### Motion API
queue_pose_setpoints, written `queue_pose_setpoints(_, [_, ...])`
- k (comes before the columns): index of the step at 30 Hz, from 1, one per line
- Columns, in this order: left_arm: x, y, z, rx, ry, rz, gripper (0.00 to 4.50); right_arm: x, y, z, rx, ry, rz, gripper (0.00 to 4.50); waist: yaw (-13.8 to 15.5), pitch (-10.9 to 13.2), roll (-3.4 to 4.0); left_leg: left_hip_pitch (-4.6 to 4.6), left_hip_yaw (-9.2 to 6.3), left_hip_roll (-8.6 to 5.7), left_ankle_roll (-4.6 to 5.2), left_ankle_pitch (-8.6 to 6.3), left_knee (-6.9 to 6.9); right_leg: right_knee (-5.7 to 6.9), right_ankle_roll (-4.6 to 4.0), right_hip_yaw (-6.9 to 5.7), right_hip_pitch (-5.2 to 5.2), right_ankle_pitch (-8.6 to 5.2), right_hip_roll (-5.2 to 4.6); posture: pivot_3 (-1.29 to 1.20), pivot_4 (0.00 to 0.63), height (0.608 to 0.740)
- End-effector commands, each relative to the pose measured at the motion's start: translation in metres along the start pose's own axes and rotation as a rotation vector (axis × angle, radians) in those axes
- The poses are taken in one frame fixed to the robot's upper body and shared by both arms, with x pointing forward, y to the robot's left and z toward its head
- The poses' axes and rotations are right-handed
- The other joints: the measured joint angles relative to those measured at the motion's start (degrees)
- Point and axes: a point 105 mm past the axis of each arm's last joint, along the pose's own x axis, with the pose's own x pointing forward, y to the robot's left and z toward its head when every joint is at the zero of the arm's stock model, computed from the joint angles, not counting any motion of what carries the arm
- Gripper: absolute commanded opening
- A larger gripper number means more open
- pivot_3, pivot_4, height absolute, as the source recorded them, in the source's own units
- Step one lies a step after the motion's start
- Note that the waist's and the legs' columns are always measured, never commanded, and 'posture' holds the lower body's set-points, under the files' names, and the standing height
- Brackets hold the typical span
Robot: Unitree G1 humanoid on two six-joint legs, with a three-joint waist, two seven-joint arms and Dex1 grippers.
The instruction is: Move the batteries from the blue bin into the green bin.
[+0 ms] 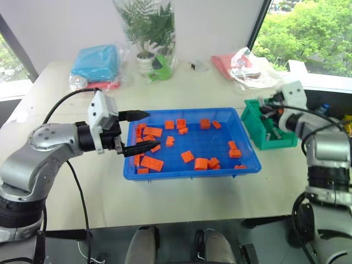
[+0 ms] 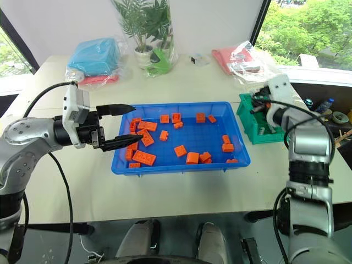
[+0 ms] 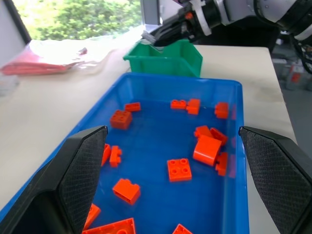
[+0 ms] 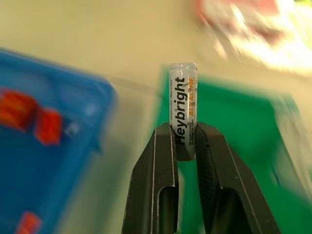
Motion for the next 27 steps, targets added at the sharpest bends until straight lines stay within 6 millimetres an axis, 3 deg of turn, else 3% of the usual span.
queue_pose_setpoints(1, [0.002,0.004,0.011,0.055,-0.03,-0.014,4.5,-0.015,-0.014,0.011,0.031,-0.059,-0.075,0.51,-0.1,0.0,0.02,-0.01,0.03,0.01,0.05,0.03,-0.01,0.02,0.0,0.01,0.02,0.0,0.0,0.0,0.15,0.672])
queue_pose_setpoints(6, [0.006,0.006,0.012,0.061,-0.039,-0.032,4.5,-0.019,-0.018,0.023,0.039,-0.132,-0.067,3.08,-0.4,0.0,0.06,-0.03,0.03,0.02,0.08,0.04,-0.03,0.05,0.01,0.02,0.0,0.0,0.02,0.0,0.15,0.672])
queue_pose_setpoints(8, [0.006,0.006,0.012,0.061,-0.04,-0.033,4.5,-0.027,-0.019,0.034,-0.03,-0.177,-0.005,3.08,-0.3,0.0,0.07,-0.03,0.04,0.01,0.09,0.04,-0.01,0.04,0.01,0.02,0.01,0.0,0.0,0.0,0.15,0.672])
queue_pose_setpoints(11, [0.002,0.008,0.011,0.061,-0.034,-0.019,4.5,-0.055,-0.009,0.045,-0.137,-0.243,0.219,3.08,0.4,0.1,0.15,-0.06,0.01,-0.01,0.13,0.02,0.01,-0.06,0.02,0.02,-0.04,-0.02,0.0,0.0,0.15,0.672])
queue_pose_setpoints(13, [-0.004,0.008,0.01,0.053,-0.025,-0.003,4.5,-0.076,0.0,0.042,-0.193,-0.244,0.375,3.08,0.3,0.1,0.12,-0.04,-0.02,-0.01,0.2,-0.03,-0.01,-0.23,0.03,0.01,-0.02,-0.02,0.04,0.0,0.15,0.672])
queue_pose_setpoints(15, [-0.014,0.01,0.008,0.036,-0.014,0.024,4.5,-0.097,0.006,0.027,-0.255,-0.162,0.526,3.08,0.1,0.0,0.07,-0.01,-0.01,0.0,0.29,-0.09,-0.03,-0.38,0.04,0.01,0.13,-0.01,0.04,0.0,0.15,0.672])
queue_pose_setpoints(18, [-0.031,0.012,0.007,0.009,0.011,0.058,4.5,-0.117,0.006,0.017,-0.27,-0.089,0.669,3.08,-0.2,0.0,0.06,0.01,0.04,0.01,0.33,-0.12,-0.01,-0.46,0.05,0.01,0.35,0.0,0.02,0.0,0.15,0.672])
queue_pose_setpoints(22, [-0.052,0.013,0.003,-0.011,0.052,0.089,4.5,-0.125,0.002,0.021,-0.248,-0.086,0.738,3.08,-1.0,0.1,0.13,0.2,0.07,0.08,0.15,-0.24,-0.01,-0.53,0.05,0.0,0.17,-0.02,0.02,0.0,0.15,0.672])
queue_pose_setpoints(27, [-0.071,0.022,-0.002,-0.028,0.086,0.163,4.5,-0.119,0.003,0.019,-0.265,-0.071,0.746,3.08,-1.3,0.1,0.14,0.11,0.07,0.08,0.13,-0.26,-0.08,-0.74,0.05,-0.01,0.17,-0.02,-0.03,0.0,0.15,0.672])
